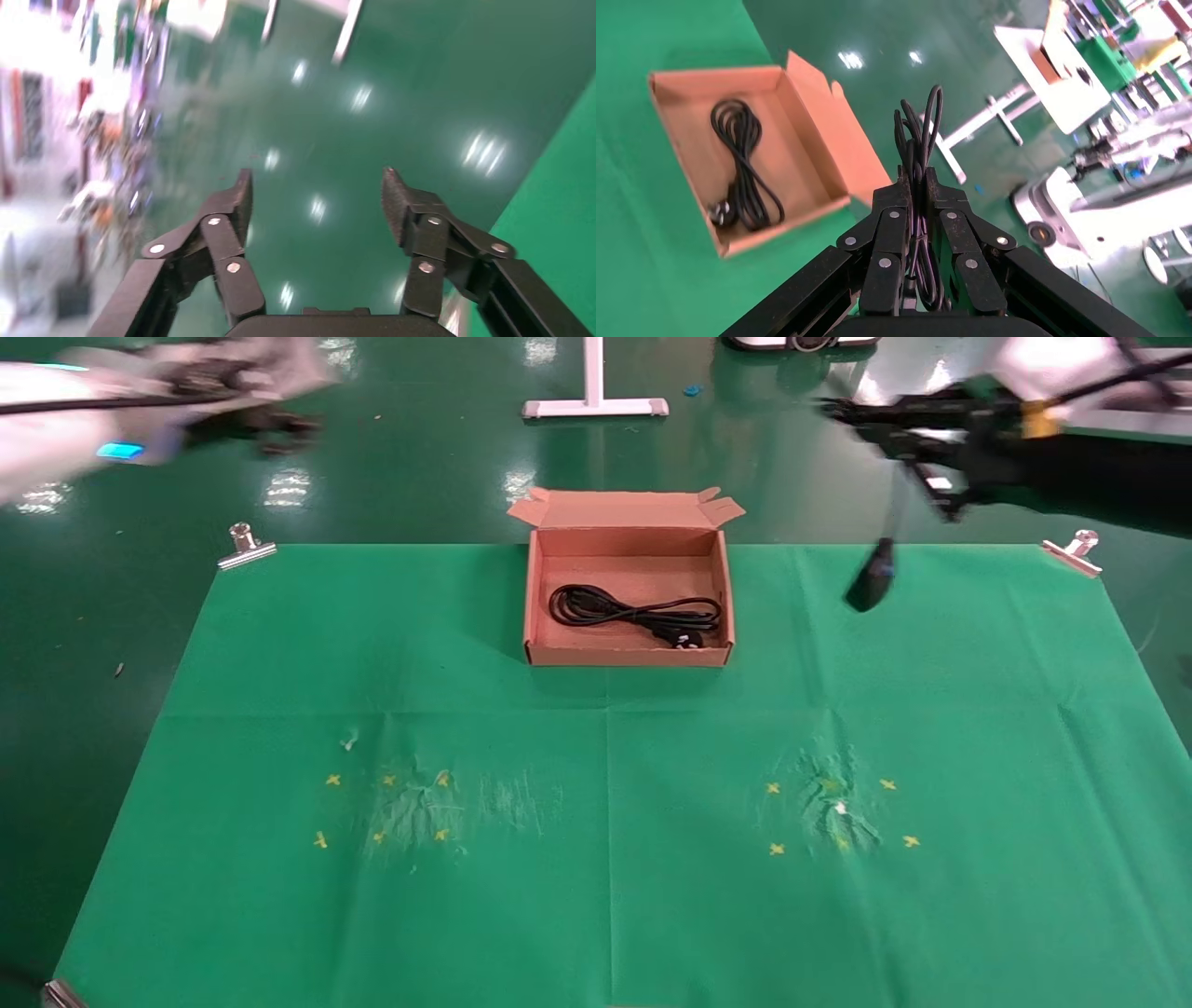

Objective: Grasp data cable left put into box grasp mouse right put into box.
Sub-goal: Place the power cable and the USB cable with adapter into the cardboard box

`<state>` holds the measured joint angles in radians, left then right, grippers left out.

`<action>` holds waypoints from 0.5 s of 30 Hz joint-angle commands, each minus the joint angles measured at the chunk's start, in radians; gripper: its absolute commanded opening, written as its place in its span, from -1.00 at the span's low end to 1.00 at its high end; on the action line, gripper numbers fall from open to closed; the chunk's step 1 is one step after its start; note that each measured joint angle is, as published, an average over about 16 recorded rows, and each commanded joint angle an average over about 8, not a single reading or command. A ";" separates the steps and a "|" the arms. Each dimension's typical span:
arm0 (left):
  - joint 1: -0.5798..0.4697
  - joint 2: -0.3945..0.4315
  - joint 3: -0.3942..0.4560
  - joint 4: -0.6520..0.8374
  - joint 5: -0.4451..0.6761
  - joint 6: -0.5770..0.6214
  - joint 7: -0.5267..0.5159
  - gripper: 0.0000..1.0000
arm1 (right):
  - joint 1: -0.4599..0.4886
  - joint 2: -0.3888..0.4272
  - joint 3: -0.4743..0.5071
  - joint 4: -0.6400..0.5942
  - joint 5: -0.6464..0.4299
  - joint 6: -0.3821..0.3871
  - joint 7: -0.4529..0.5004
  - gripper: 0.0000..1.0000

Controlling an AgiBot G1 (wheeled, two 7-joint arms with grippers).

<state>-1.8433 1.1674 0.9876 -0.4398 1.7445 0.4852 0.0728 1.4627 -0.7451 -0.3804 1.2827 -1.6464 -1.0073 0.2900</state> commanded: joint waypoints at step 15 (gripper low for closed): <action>-0.014 -0.063 0.056 -0.085 0.159 -0.011 -0.209 1.00 | 0.064 -0.344 -0.185 -0.019 -0.222 0.042 0.061 -1.00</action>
<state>-1.8569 1.1041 1.0424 -0.5242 1.9037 0.4744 -0.1358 1.5222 -1.0730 -0.5571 1.2531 -1.8789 -0.9564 0.3529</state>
